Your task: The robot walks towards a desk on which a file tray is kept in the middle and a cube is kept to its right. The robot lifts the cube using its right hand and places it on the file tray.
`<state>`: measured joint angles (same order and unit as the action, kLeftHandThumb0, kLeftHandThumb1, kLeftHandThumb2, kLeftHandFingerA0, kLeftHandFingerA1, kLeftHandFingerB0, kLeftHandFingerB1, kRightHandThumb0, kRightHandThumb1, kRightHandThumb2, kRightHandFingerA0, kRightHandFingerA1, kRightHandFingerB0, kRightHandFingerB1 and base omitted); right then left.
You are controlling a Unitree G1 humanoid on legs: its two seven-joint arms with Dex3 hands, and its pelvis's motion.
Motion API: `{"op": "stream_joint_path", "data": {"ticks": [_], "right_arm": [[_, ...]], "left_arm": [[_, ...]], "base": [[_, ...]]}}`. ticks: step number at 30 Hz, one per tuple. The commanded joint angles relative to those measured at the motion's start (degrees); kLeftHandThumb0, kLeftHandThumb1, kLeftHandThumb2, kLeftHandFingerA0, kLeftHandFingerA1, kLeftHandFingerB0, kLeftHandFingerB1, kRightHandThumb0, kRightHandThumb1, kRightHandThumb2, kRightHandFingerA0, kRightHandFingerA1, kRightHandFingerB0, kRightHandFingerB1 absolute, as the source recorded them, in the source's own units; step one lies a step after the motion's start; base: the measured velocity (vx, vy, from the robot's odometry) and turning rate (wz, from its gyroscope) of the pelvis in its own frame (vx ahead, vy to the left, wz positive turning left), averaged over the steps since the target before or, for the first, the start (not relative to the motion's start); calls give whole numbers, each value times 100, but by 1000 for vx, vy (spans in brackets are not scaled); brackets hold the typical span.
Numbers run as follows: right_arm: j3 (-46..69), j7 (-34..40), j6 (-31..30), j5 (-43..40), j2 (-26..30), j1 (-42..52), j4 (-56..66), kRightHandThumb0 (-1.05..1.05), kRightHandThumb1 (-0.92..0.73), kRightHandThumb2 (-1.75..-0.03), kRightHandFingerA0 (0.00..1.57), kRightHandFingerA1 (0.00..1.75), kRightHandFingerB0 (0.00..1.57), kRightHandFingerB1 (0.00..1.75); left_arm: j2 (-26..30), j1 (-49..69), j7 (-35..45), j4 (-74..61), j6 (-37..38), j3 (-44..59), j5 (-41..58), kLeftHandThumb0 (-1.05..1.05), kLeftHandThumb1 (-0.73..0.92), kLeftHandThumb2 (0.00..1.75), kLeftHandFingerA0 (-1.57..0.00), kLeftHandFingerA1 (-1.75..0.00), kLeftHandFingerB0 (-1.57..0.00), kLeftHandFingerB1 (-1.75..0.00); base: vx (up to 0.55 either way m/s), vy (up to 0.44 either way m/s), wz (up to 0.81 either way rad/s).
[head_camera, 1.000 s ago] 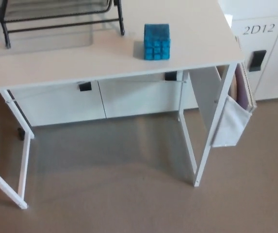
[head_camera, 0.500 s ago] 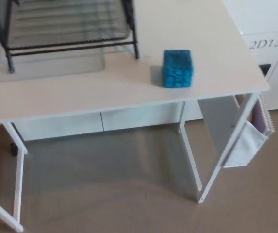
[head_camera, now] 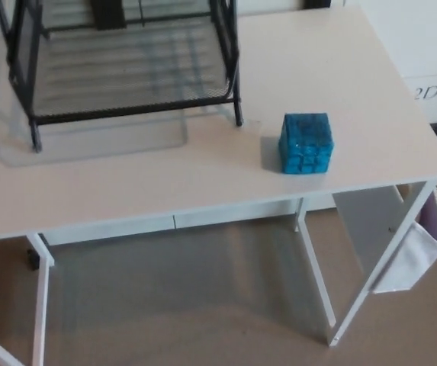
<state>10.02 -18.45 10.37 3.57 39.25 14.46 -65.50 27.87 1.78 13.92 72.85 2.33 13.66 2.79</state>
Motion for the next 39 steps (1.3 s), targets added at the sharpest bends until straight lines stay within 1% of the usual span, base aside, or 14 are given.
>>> {"op": "stream_joint_path", "data": {"ticks": [1,3,10,12,15,19,20,22,23,25,29,35,37,39], "right_arm": [[11,91,115,-37,-1,-25,-100,-86,-56,-90,31,58,8,33],[131,-25,87,-186,-35,-22,-117,-78,-52,-89,19,54,4,35],[-35,26,167,-52,-6,-3,-50,-78,-56,-92,39,60,2,32],[245,-108,315,-352,-91,40,-85,-73,-52,-89,22,51,2,34],[495,-161,554,-492,-101,44,-147,-73,-52,-89,24,50,2,33],[738,115,822,-559,-156,151,206,-77,-55,-88,39,53,6,33],[771,79,822,-576,-143,58,231,-74,-55,-89,32,50,5,32],[968,-80,598,-784,-118,-106,231,-74,-52,-86,32,49,7,37],[1044,7,649,-799,-123,-59,398,-66,-61,-59,39,35,11,31],[1096,98,716,-756,-129,36,611,-69,-52,-84,30,47,6,34],[1164,259,1056,-688,-143,110,744,-75,-54,-87,30,47,5,26],[1315,142,961,-862,-246,210,895,-71,-52,-83,32,47,6,29],[1341,68,743,-923,-264,184,843,-64,-64,-59,34,33,9,27],[1340,15,667,-936,-234,196,845,-68,-52,-84,25,46,4,29]], "left_arm": [[95,-31,-55,27,-54,48,24,-81,58,158,-6,-92,0,-87],[97,-15,-15,10,-32,62,37,-79,57,157,-6,-92,0,-86],[145,-49,-71,17,46,66,29,-77,60,157,-5,-91,0,-86],[171,-51,-62,-47,-21,69,34,-77,61,158,-8,-92,0,-86],[176,11,32,-44,71,118,78,-103,44,152,-14,-99,-9,-93],[208,13,0,-56,39,149,71,-76,62,157,-13,-92,0,-86],[193,1,11,-92,43,182,112,-104,51,155,-14,-97,-11,-90],[162,-41,19,-76,-86,295,231,-101,51,156,-9,-95,-5,-88],[157,1,83,-95,-32,312,237,-75,63,158,-9,-92,0,-87],[153,36,108,-90,-34,328,221,-75,67,161,-7,-91,0,-86],[149,-29,7,20,-104,353,189,-81,74,168,-14,-96,0,-88],[159,-92,45,26,-137,453,245,-79,78,170,-7,-94,0,-89],[175,-37,102,-32,-17,421,227,-78,72,166,-10,-95,0,-90],[169,-44,-26,-31,-118,411,223,-74,65,158,-10,-91,0,-86]], "base": [[158,76,2],[140,111,-7],[162,206,-14],[233,342,-6],[186,279,-11],[121,132,2],[91,76,0],[102,36,7],[78,-8,7],[31,-13,4],[185,-49,-7],[31,11,-5],[-23,105,-12],[-24,165,-7]]}}
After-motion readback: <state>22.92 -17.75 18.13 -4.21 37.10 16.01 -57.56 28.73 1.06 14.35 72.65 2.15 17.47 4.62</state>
